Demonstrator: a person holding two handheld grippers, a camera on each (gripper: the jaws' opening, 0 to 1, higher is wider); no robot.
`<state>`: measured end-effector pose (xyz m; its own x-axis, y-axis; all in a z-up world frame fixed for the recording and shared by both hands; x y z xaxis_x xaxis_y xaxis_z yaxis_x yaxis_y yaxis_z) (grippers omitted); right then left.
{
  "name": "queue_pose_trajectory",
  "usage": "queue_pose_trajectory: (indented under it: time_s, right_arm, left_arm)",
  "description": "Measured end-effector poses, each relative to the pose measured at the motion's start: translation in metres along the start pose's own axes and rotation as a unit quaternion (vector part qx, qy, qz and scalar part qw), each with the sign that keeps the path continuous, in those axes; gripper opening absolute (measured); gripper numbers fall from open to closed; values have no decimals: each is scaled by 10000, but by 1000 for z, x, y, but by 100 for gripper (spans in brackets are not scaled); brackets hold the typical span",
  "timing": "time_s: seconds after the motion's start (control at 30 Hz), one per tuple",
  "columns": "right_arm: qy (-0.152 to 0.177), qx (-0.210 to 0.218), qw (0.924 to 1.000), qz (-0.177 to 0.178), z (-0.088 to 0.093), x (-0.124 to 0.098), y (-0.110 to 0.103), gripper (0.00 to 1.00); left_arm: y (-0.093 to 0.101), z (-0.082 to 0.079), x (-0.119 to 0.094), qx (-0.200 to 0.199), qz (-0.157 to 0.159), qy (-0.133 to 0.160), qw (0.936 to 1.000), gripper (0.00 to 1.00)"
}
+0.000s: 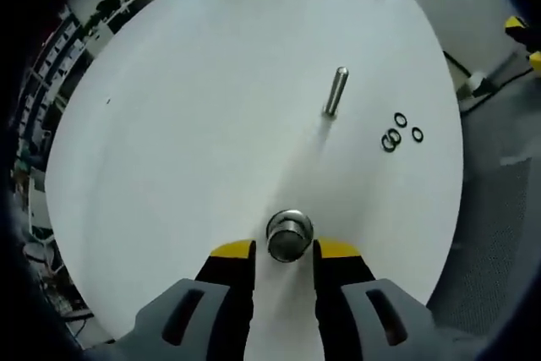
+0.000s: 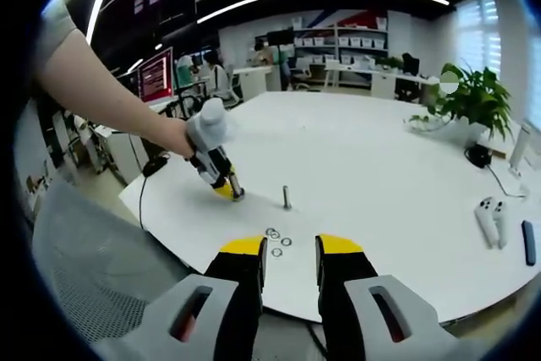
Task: Place the washer onto the threaded stud by aligning its center hole with the stud, sliding it down to the base, and recovering from edge contact or off-axis alignment until the washer reaches the visible bottom stop.
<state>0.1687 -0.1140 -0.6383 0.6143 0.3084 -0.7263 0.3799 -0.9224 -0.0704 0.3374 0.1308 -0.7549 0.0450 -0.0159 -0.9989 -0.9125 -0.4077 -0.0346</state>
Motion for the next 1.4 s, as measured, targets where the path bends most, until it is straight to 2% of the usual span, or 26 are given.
queue_pose_trajectory:
  time_s: [0.13,0.27,0.37,0.47,0.57,0.87,1.0,1.17,1.4]
  right_arm:
    - [-2,5,10000,8,0,0,0,26]
    - [-12,3,10000,11,1,0,0,26]
    - [-20,8,10000,20,1,0,0,26]
    - [-36,12,10000,35,1,0,1,26]
    - [-51,18,10000,40,2,0,1,26]
    - [-109,3,9999,46,3,1,1,26]
    - [-125,8,9999,56,3,1,1,26]
    - [-132,12,9999,64,3,1,1,26]
    - [-150,-10,9999,49,3,1,1,25]
  left_arm:
    - [-11,15,0,-18,-117,-98,9999,24]
    - [-36,33,0,-747,-200,0,9970,24]
    - [-48,45,4,-1074,-206,-122,9939,25]
    - [-57,53,3,-1401,-265,-106,9897,25]
    - [-60,57,6,-1698,-102,-67,9854,26]
    - [-58,53,12,-1688,-74,-89,9856,26]
    - [-57,53,19,-1666,40,-160,9859,26]
    - [-58,50,18,-1654,100,-85,9861,22]
    - [-41,48,18,-1361,97,-84,9906,21]
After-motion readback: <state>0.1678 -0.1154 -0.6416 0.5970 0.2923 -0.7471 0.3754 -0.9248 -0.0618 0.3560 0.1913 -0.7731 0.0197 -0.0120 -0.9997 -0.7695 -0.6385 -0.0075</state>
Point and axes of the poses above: the point that each gripper's makers call its tool centre point, and the gripper's own axes: x roughly forward along the fingers, y roughly to its right, z roughly out of its underside, the point moved 6 cm from there along -x, roughly backward along the fingers, and after that the axes turned 14 degrees about -y, right-handed, at the moved point
